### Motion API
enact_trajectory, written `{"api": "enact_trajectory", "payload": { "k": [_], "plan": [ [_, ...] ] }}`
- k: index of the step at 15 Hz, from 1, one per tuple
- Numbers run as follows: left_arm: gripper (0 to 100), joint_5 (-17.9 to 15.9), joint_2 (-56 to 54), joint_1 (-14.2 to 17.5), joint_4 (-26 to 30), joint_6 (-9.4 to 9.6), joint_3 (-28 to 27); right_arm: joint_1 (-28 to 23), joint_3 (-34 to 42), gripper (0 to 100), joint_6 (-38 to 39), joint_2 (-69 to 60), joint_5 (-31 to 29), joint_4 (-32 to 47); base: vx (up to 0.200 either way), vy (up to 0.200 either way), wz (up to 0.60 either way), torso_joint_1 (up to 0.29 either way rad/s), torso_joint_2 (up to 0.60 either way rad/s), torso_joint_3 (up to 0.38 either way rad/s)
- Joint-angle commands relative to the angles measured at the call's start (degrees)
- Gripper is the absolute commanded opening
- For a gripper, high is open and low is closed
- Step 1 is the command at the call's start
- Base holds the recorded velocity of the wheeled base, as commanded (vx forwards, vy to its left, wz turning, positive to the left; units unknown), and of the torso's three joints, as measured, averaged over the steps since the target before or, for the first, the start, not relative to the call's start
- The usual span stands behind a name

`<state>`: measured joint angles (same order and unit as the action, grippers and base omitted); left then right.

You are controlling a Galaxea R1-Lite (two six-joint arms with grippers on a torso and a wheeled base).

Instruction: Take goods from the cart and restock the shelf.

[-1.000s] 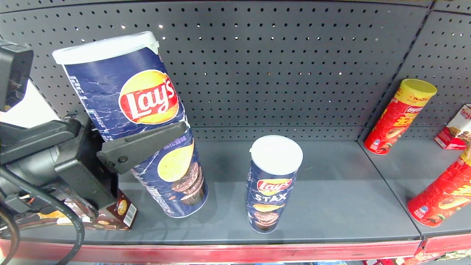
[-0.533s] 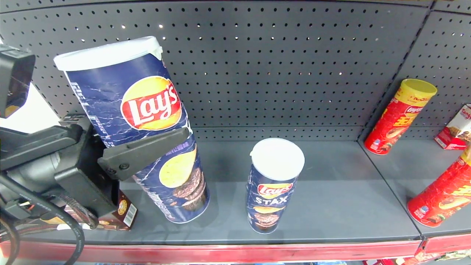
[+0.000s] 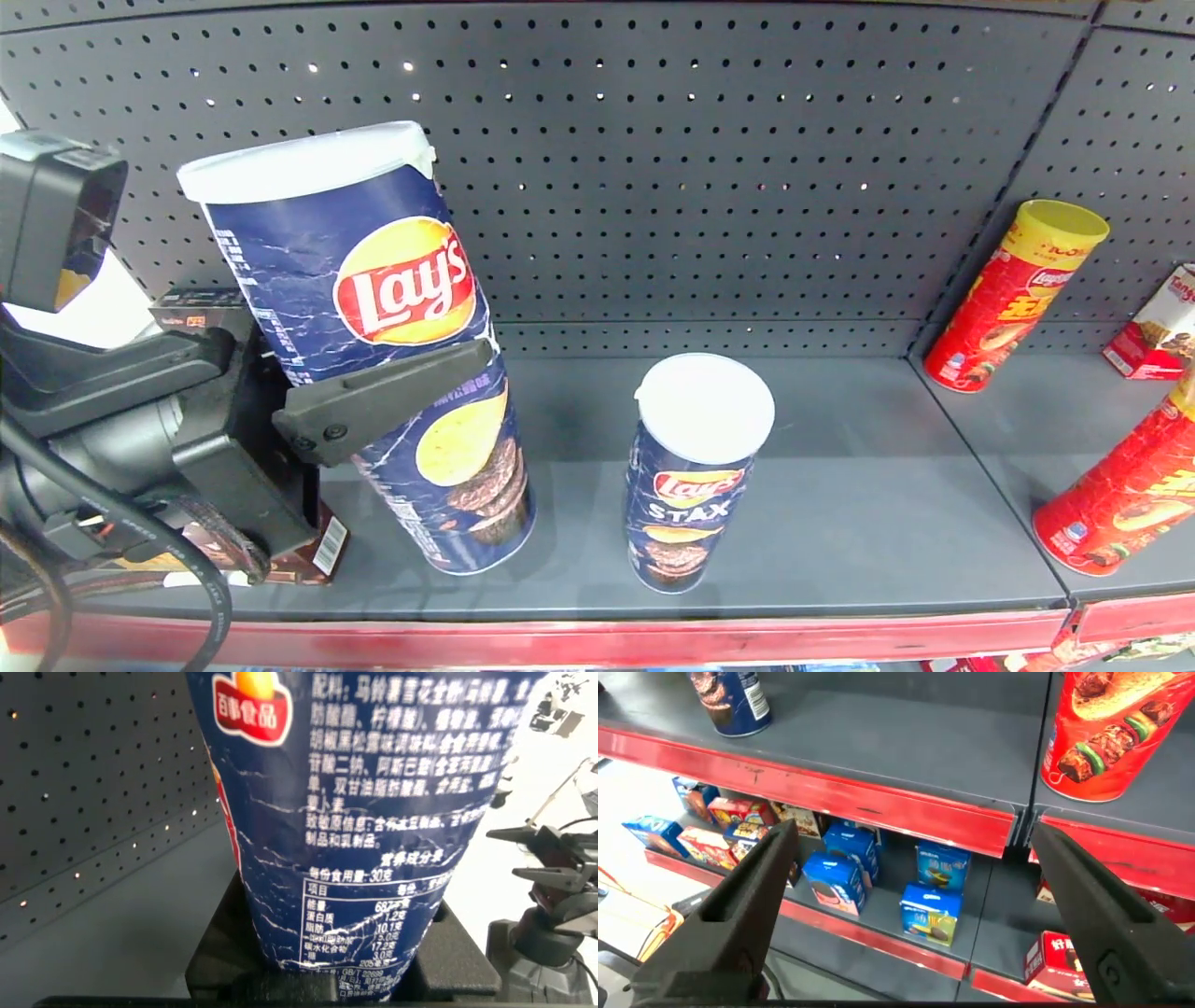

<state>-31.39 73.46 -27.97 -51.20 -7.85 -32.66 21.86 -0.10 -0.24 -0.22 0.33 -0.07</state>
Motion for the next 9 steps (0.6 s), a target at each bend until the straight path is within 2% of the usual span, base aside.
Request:
{"api": "enact_trajectory", "payload": {
  "k": [1, 3, 5, 7, 8, 9],
  "plan": [
    [0, 0.0, 1.5, 0.4, 0.0, -0.06, 0.3, 0.0, 0.0, 100, 0.0, 0.2, 0.0, 0.0, 0.000, 0.000, 0.00, 0.000, 0.00, 0.000],
    [0, 0.1, 3.1, 0.4, 0.0, 0.73, 0.2, 0.0, 0.0, 100, 0.0, 0.2, 0.0, 0.0, 0.000, 0.000, 0.00, 0.000, 0.00, 0.000],
    [0, 0.0, 6.0, 0.3, 0.0, 6.27, -0.9, 0.0, 0.0, 100, 0.0, 0.2, 0.0, 0.0, 0.000, 0.000, 0.00, 0.000, 0.00, 0.000],
    [0, 0.3, 10.1, 0.5, -0.4, 11.01, -3.6, 0.0, 0.0, 100, 0.0, 0.2, 0.0, 0.0, 0.000, 0.000, 0.00, 0.000, 0.00, 0.000],
    [0, 0.3, 11.3, 0.5, -0.3, 11.89, -4.6, 0.0, 0.0, 100, 0.0, 0.2, 0.0, 0.0, 0.000, 0.000, 0.00, 0.000, 0.00, 0.000],
    [0, 0.3, 11.3, 0.5, -0.3, 11.89, -4.6, 0.0, 0.0, 100, 0.0, 0.2, 0.0, 0.0, 0.000, 0.000, 0.00, 0.000, 0.00, 0.000]
  ]
}}
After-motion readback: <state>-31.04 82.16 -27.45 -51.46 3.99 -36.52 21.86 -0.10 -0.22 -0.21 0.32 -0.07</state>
